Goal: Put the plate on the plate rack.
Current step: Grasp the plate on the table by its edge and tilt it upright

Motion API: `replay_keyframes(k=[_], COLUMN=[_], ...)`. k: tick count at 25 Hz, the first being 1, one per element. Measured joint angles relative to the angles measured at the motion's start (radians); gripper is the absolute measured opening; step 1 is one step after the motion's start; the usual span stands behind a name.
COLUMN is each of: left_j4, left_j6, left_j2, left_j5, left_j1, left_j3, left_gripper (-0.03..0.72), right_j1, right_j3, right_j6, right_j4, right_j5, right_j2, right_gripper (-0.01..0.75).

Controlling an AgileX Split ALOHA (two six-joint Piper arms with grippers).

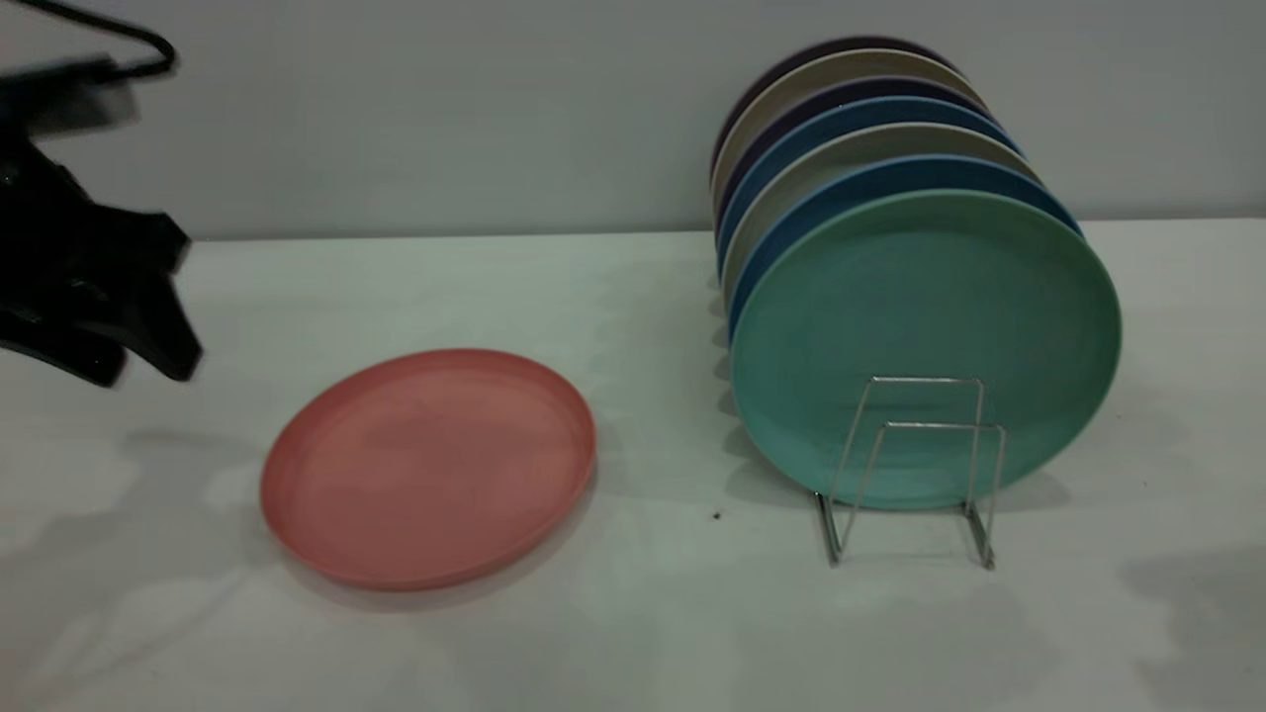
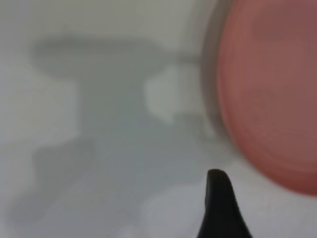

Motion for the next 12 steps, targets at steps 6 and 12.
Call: replay_keyframes(k=[6,12], left_j4=[-0.115,-0.128], left_j6=[0.089,0.098], left_j2=[0.133,0.225], left_j5=[-0.006,-0.020], left_j1=[0.000,0.000], left_j3=[-0.075,-0.126], left_gripper=[0.500,0.500], right_j1=[0.000,0.000], right_j3=[-0.006,-0.006], right_j6=[-0.006,-0.006], right_j4=[0.000,0.001], right_j5=[-0.029,-0.061], right_j2=[0.063,0.077], right_gripper=[0.492,0.492])
